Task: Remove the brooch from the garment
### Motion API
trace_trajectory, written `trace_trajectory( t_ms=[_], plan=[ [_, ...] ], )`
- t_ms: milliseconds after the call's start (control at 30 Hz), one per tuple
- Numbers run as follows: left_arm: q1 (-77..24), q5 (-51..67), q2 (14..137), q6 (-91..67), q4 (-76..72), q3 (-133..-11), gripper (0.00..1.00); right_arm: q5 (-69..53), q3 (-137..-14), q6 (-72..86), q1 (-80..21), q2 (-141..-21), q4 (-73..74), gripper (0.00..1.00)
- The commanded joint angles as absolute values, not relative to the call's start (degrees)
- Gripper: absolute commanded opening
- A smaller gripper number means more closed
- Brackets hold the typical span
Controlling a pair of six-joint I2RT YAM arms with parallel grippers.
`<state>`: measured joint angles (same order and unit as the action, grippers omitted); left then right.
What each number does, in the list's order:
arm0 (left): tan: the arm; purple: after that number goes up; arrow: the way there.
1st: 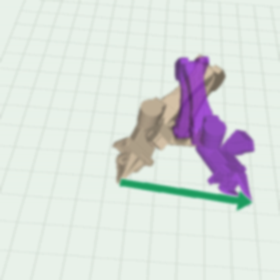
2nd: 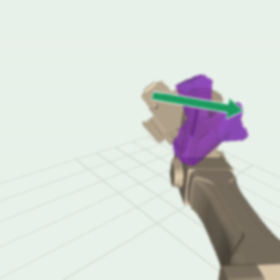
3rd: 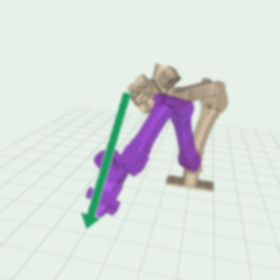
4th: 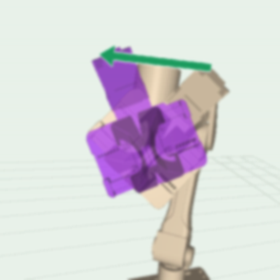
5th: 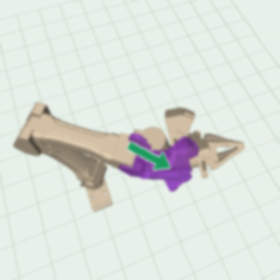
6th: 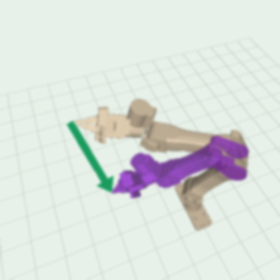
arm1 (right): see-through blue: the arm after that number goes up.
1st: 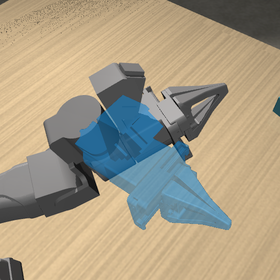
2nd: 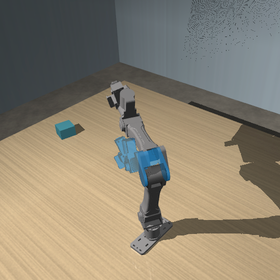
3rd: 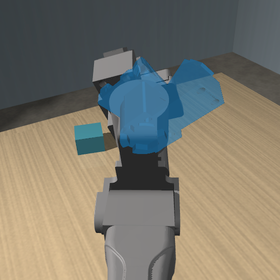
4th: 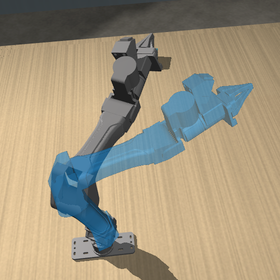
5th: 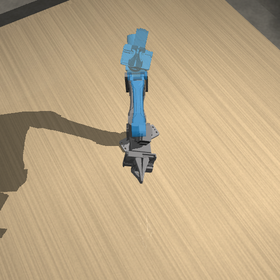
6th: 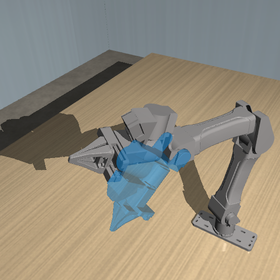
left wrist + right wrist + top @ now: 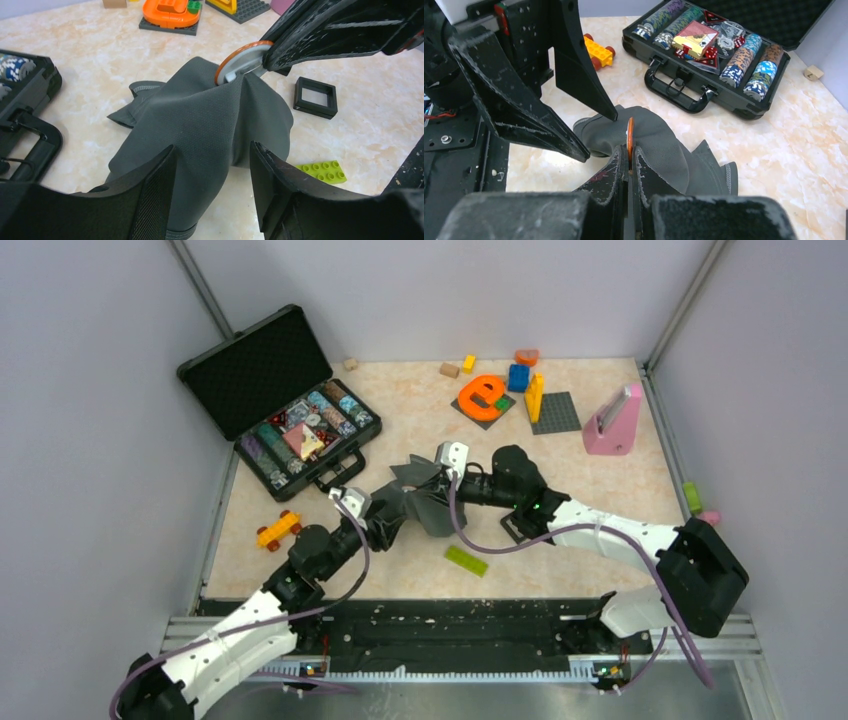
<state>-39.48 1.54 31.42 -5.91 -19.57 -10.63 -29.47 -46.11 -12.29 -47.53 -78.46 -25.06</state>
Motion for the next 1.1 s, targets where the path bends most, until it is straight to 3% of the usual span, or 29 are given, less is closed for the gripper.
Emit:
trace_trajectory(
  t_ms=[0,300,800,900,1067],
  plan=[
    [-39.5,-1.2,33.6,-8.9,-24.2,-12.8,0.6,-27.6,-48.4,-10.4,-48.2,-77.7,-29.0,0.0],
    [-39.0,-1.6,35.7,-9.1,-29.2,-11.1,0.71,-23.2,-47.0,-7.3,-48.2,-77.4,-32.5,0.0],
    [-34.1,8.3,46.8,-17.2,-43.7,-11.1,0.75,-23.8,-46.0,-5.2,-48.2,-76.8,-37.5,0.0],
    [-34.1,9.5,47.3,-15.5,-44.3,-11.6,0.71,-24.3,-45.9,-4.9,-48.2,-76.3,-37.7,0.0],
    [-34.0,14.3,47.9,-12.2,-43.0,-12.8,0.47,-24.4,-46.1,-4.6,-48.2,-76.1,-38.2,0.0]
  ],
)
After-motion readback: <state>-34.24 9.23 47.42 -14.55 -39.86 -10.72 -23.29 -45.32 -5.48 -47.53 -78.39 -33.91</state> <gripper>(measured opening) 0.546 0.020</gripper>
